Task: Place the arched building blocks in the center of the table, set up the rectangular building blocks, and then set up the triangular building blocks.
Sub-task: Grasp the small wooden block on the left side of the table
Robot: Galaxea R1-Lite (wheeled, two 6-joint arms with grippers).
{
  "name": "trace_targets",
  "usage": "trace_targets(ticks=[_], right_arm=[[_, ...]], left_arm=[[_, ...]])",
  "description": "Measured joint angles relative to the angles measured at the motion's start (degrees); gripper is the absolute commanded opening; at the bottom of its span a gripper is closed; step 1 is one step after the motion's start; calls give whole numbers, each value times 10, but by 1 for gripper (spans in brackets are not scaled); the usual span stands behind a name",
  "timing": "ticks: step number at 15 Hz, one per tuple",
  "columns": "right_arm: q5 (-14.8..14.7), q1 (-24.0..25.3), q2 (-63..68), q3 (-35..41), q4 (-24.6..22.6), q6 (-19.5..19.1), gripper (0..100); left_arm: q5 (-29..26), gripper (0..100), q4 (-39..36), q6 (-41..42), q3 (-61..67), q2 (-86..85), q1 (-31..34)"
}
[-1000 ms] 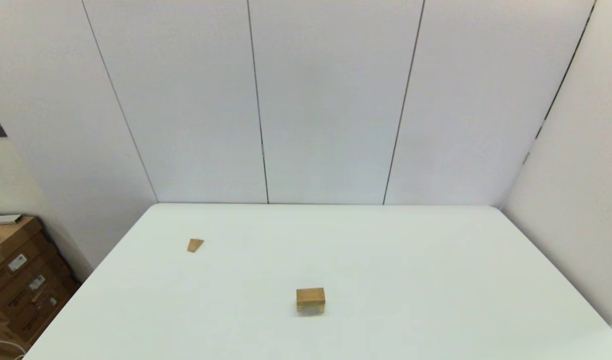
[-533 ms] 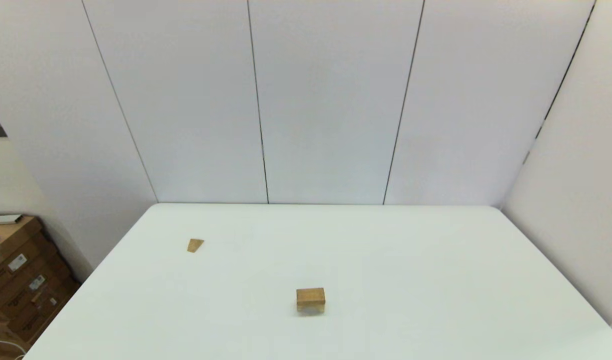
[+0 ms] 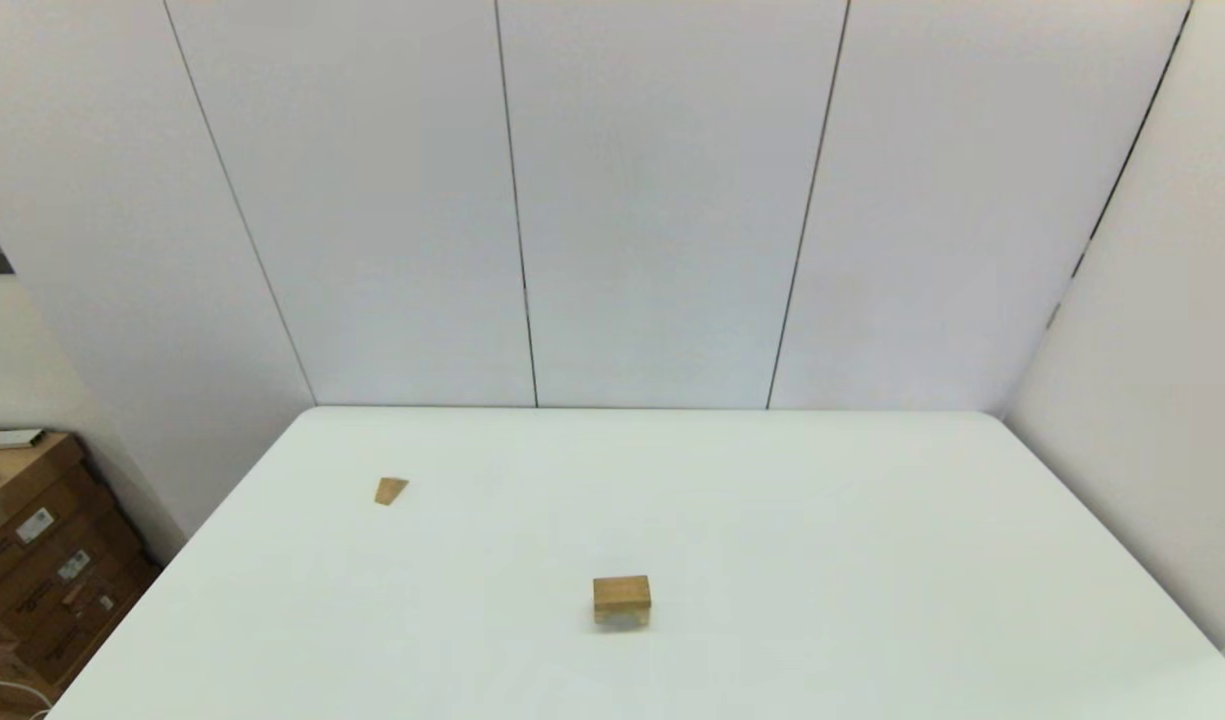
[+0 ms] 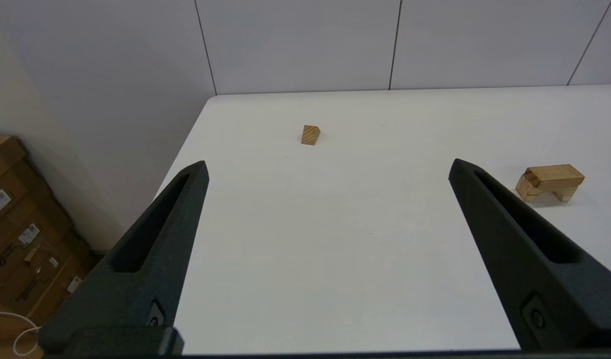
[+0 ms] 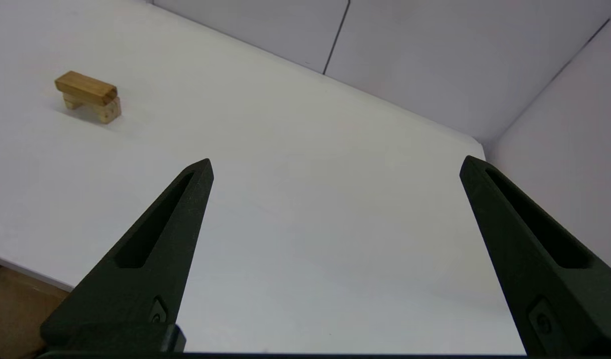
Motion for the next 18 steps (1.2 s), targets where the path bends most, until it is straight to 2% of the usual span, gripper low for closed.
trace_targets(ticks=[6,12,13,15,17,18], right_arm=[[-6,17,-53,-1,1,2,100],[-9,21,-117,0,0,22,100],[-20,21,-127,0,0,24,100],[-63,21,-137,0,12,28,100],[-104,21,-141,0,49,29,100],[-111,21,-143,0,65,36,100]], left_arm=[[0,100,0,0,0,0,0],[0,100,0,0,0,0,0],[0,100,0,0,0,0,0],[0,100,0,0,0,0,0],[0,100,0,0,0,0,0],[0,100,0,0,0,0,0]])
